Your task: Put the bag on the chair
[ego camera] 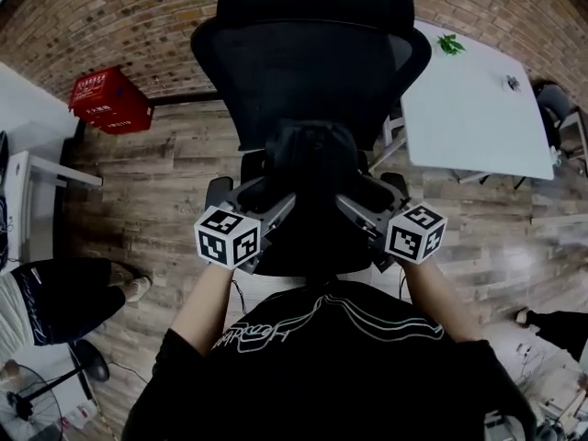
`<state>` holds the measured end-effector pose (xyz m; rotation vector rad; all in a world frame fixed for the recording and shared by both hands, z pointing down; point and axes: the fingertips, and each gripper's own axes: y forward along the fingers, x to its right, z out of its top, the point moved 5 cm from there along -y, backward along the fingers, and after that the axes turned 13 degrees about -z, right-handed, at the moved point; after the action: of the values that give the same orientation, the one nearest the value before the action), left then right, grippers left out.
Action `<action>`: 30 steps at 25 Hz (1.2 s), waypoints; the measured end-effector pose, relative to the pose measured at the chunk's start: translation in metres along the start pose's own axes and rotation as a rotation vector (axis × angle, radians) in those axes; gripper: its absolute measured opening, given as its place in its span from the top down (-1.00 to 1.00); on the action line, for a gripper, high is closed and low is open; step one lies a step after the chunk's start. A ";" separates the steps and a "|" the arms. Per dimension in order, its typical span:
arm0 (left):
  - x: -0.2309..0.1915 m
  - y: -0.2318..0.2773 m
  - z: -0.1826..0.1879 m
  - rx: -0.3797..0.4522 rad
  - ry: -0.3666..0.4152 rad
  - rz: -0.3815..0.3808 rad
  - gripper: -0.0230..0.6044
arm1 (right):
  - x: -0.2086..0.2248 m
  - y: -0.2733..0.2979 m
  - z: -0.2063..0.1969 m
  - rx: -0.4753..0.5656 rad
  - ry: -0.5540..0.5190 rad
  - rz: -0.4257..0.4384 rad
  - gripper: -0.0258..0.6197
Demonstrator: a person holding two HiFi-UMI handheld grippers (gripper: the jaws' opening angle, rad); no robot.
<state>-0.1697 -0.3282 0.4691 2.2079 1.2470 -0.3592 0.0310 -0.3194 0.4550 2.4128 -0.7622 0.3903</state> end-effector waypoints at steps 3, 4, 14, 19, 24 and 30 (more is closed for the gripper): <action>0.034 -0.014 0.004 0.004 0.023 -0.033 0.37 | -0.026 -0.023 -0.001 0.005 -0.015 0.072 0.21; 0.045 -0.017 0.005 0.008 0.030 -0.046 0.44 | -0.033 -0.030 0.000 0.009 -0.027 0.080 0.28; 0.141 -0.066 0.016 0.084 0.112 -0.170 0.78 | -0.102 -0.093 0.009 0.124 -0.033 0.195 0.93; 0.166 -0.085 0.020 0.104 0.147 -0.164 0.78 | -0.124 -0.113 0.006 0.148 -0.040 0.214 0.93; 0.180 -0.104 0.015 0.113 0.151 -0.168 0.78 | -0.139 -0.127 -0.007 0.149 -0.031 0.193 0.93; 0.190 -0.112 0.009 0.102 0.157 -0.177 0.78 | -0.153 -0.139 -0.016 0.160 -0.043 0.186 0.93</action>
<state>-0.1636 -0.1573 0.3299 2.2527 1.5461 -0.3305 -0.0095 -0.1504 0.3418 2.5127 -1.0139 0.4904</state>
